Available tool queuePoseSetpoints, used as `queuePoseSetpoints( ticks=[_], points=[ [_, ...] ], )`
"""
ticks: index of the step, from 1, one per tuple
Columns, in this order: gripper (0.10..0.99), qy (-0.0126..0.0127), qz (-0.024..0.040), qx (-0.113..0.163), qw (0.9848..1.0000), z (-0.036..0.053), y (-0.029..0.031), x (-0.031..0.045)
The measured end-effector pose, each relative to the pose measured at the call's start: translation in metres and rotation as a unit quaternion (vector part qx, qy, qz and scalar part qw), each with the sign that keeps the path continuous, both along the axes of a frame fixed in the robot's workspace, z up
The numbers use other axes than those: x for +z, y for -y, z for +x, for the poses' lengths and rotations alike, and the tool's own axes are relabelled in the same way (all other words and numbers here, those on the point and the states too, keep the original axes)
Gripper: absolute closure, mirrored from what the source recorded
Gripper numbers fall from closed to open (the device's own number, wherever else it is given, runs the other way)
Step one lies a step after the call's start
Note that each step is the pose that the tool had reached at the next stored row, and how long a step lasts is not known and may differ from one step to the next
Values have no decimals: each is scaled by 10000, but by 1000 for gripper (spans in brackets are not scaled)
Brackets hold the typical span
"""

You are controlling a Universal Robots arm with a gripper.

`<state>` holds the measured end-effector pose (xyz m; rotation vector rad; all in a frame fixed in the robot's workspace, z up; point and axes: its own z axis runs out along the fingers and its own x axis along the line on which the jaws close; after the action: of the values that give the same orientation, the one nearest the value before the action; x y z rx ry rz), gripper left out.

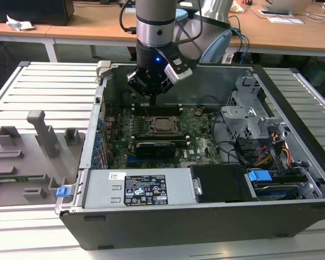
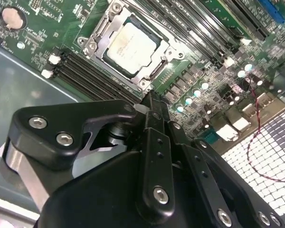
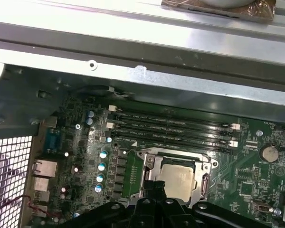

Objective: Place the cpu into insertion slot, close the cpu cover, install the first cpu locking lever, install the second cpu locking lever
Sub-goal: 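Install the first cpu locking lever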

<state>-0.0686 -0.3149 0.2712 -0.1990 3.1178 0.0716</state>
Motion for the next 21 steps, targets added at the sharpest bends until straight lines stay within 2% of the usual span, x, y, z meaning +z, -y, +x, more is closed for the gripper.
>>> queuePoseSetpoints(
  ticks=[2,5,15,21],
  points=[
    [980,0,0,-79,10000,-19,-1,-13],
    [980,0,1,-84,10000,-124,-1,-22],
    [980,1,2,-82,10000,-336,-4,-50],
    [980,0,1,-81,10000,-387,-64,-68]
  ],
)
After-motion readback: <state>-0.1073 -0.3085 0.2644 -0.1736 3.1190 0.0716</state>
